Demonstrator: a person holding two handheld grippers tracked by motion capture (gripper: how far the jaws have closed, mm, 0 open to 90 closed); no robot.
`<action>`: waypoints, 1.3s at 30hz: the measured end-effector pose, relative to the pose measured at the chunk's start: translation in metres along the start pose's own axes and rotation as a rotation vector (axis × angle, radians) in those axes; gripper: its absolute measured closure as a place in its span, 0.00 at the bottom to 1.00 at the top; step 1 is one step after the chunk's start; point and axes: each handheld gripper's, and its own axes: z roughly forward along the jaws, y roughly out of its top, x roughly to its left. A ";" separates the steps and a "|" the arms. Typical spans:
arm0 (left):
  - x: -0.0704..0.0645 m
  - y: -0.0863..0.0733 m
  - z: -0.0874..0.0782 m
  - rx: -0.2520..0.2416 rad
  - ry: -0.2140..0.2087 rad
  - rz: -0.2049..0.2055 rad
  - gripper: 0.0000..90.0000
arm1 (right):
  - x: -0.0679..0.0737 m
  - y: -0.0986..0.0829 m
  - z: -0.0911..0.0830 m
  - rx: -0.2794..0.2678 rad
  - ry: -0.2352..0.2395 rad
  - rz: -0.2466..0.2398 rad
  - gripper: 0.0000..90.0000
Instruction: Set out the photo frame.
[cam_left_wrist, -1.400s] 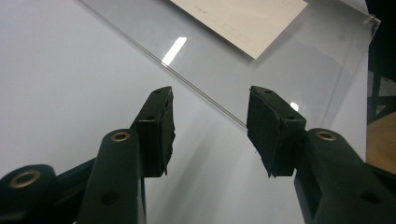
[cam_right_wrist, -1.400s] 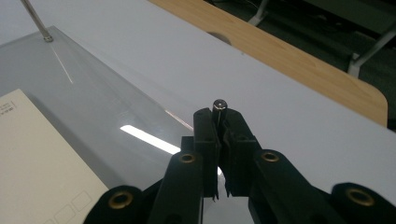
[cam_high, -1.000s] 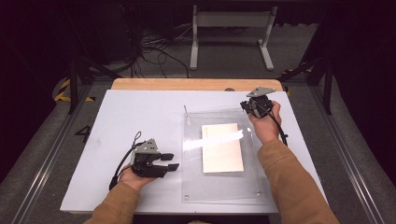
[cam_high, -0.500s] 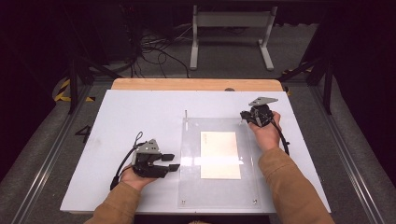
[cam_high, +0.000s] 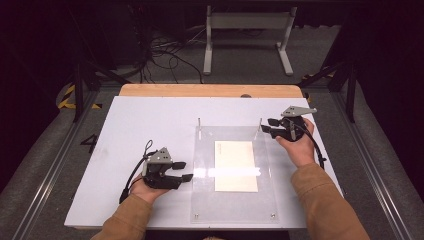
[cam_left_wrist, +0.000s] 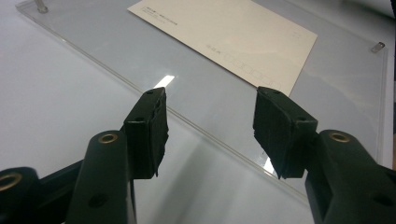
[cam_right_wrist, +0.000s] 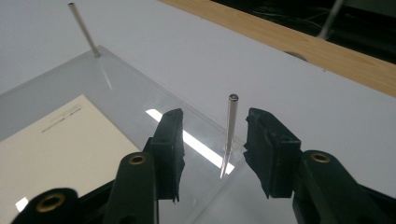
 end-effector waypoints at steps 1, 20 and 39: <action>0.000 0.000 0.000 -0.003 0.002 0.000 0.50 | -0.004 -0.001 -0.001 -0.005 0.024 -0.023 0.61; 0.004 -0.002 -0.003 -0.024 0.009 -0.015 0.48 | -0.016 0.009 0.029 0.061 -0.009 0.007 0.66; 0.002 -0.004 -0.002 -0.016 0.009 -0.014 0.48 | -0.008 0.008 0.045 0.096 -0.072 0.002 0.94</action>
